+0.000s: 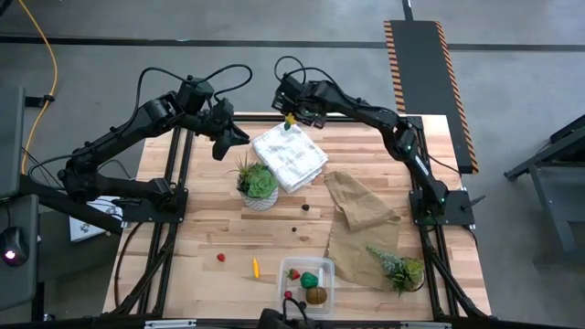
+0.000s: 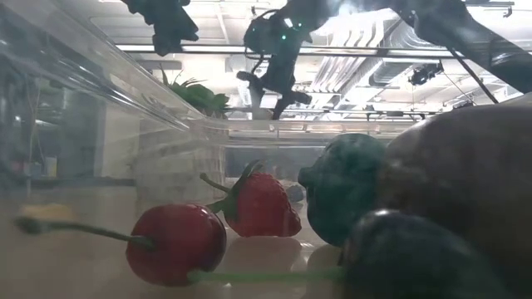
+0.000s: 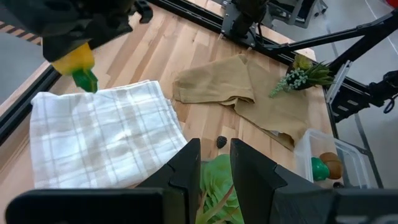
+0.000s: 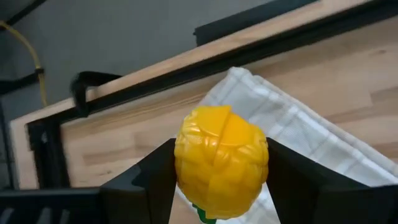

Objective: Pick and placing Produce into tupperware
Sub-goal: Put the yellow pineapple into the transparent bin

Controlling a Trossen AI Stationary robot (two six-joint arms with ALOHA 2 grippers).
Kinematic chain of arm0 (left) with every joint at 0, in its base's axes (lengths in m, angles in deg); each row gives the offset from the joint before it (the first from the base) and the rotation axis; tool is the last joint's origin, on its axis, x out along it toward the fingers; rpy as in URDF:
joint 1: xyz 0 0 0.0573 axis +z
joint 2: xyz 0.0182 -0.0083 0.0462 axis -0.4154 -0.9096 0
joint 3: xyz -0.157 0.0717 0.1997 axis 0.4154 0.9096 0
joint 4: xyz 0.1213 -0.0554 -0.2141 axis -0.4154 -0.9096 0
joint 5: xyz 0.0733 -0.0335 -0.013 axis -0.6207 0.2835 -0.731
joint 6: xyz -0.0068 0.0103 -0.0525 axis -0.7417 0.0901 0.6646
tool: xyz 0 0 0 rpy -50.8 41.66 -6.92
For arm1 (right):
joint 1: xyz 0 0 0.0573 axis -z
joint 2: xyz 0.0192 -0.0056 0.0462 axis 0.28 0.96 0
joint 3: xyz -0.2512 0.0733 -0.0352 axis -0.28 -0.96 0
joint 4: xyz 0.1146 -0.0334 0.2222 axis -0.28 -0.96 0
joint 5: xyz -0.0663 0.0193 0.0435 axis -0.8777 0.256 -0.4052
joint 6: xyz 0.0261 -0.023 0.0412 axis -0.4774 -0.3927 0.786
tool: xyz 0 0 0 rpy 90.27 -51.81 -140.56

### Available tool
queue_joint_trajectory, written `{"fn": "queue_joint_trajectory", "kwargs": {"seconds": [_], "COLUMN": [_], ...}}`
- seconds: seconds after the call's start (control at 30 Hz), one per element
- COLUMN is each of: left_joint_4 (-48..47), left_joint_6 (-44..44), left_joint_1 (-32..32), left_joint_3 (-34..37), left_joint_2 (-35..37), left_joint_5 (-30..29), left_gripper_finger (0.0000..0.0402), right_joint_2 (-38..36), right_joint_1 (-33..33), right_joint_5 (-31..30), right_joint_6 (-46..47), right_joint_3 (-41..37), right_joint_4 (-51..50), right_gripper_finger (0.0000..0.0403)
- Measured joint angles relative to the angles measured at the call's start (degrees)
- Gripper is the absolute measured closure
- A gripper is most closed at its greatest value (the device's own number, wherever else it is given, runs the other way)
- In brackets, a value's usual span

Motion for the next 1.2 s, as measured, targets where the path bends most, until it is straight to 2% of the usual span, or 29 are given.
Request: {"fn": "queue_joint_trajectory", "kwargs": {"seconds": [0.47,0.83,1.2], "left_joint_4": [0.00,0.00,-1.07], "left_joint_6": [0.18,0.52,15.76], "left_joint_1": [0.00,0.00,0.00], "left_joint_3": [0.00,0.00,0.00], "left_joint_2": [0.00,0.02,0.02], "left_joint_5": [-3.23,-4.14,-4.00], "left_gripper_finger": [0.0325,0.0325,0.0325], "right_joint_2": [-9.22,-22.57,-30.94], "right_joint_1": [-0.24,-2.82,-9.89], "right_joint_5": [1.14,6.47,17.11], "right_joint_6": [-15.94,-40.94,-60.47], "right_joint_3": [-0.02,-0.02,-0.02], "right_joint_4": [1.58,0.44,-5.57], "right_gripper_finger": [0.0208,0.0208,0.0208]}}
